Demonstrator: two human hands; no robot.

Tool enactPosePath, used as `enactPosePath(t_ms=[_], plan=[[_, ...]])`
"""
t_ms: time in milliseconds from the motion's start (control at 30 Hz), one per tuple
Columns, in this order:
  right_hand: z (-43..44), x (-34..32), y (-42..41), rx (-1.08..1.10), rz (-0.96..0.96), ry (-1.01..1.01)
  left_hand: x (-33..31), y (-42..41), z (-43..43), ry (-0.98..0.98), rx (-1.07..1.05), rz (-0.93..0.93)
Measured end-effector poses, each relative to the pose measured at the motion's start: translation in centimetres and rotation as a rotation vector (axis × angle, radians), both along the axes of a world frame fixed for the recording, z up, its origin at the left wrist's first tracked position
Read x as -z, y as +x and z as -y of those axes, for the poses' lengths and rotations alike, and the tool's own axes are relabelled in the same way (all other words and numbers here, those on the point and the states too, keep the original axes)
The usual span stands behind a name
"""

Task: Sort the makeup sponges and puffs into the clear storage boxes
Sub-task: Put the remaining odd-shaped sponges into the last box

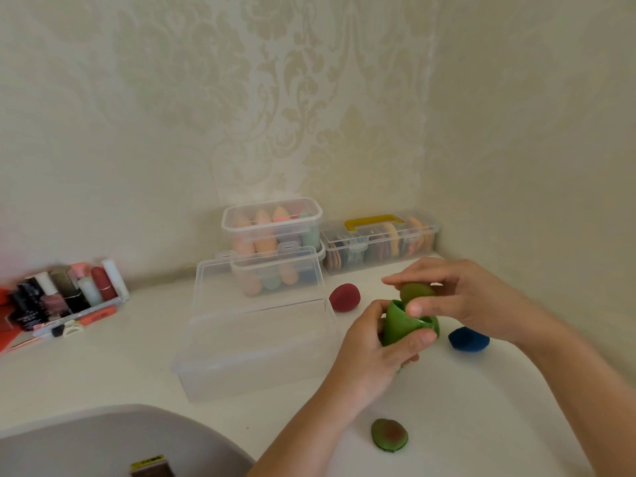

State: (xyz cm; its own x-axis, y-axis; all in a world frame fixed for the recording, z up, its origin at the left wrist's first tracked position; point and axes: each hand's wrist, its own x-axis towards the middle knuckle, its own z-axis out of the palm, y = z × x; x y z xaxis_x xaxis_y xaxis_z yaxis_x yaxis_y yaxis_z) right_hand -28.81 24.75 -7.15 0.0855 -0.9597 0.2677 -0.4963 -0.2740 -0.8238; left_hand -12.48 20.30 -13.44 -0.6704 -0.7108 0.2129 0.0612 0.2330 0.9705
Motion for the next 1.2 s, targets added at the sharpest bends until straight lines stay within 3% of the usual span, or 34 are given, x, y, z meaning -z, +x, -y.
enactPosePath(t_ms=[133, 267, 400, 467, 733, 800, 867, 900, 1000, 1200], plan=[[-0.4, -0.4, 0.7, -0.013, -0.032, -0.026, -0.1, 0.0, 0.1, 0.031, 0.008, -0.032], [0.4, 0.2, -0.4, 0.191, 0.091, -0.019, 0.3, -0.1, 0.3, -0.001, -0.018, -0.041], [1.4, 2.5, -2.1, 0.251, -0.568, 0.230, 0.5, -0.3, 0.4, 0.028, -0.045, -0.055], [1.8, 3.5, -2.0, 0.207, -0.671, 0.296, 0.8, -0.4, 0.5, 0.028, -0.063, -0.048], [2.4, 4.0, -2.5, 0.311, -0.525, 0.099, 0.1, 0.0, 0.0, 0.051, -0.053, -0.012], [1.8, 2.5, -2.6, 0.347, -0.188, 0.037, -0.3, 0.1, -0.2, 0.085, -0.023, -0.032], [0.7, 0.9, -2.6, 0.170, 0.179, 0.056, -0.8, 0.3, -0.4, 0.075, -0.018, 0.005], [0.2, 0.4, -2.6, 0.058, 0.245, 0.080, -0.9, 0.4, -0.4, 0.064, -0.012, 0.021], [-0.3, 0.2, -2.1, -0.139, 0.273, 0.143, -1.0, 0.4, -0.6, 0.033, 0.016, 0.059], [-0.5, 0.1, -1.9, -0.179, 0.272, 0.184, -1.6, 0.9, -0.9, 0.134, 0.103, 0.026]])
